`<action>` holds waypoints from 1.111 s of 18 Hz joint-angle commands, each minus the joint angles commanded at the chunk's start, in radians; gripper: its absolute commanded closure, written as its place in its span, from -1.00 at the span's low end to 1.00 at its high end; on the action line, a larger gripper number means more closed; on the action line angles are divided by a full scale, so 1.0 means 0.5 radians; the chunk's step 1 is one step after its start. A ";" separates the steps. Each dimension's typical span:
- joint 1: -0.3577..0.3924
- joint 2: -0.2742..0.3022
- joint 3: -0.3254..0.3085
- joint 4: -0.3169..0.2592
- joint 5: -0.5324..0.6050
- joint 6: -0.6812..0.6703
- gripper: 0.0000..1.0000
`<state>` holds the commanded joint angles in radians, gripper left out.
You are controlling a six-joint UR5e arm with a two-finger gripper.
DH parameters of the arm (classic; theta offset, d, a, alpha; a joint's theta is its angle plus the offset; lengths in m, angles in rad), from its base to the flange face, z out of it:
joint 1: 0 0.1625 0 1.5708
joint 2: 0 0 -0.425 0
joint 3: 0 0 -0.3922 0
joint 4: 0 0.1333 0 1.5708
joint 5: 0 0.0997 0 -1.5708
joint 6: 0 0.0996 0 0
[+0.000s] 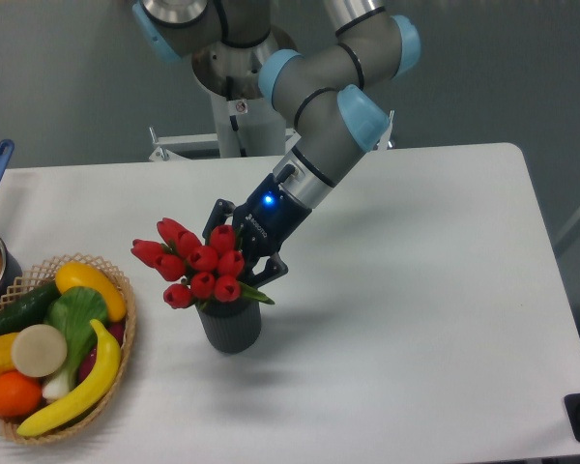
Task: Pick up the flowers from the vase
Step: 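Close the gripper around the tulip stems just below the blooms, then lift the gripped tulips straight up out of the grey vase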
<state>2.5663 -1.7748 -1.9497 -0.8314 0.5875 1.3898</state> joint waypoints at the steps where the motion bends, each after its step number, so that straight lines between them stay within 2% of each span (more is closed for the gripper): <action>1: 0.006 0.003 0.000 0.000 -0.015 -0.003 0.03; 6: 0.018 0.037 0.000 -0.003 -0.034 -0.021 0.03; 13: 0.031 0.141 0.000 -0.003 -0.117 -0.212 0.03; 20: 0.034 0.202 0.070 -0.003 -0.132 -0.359 0.03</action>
<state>2.5832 -1.6736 -1.9145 -0.8330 0.5216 1.2105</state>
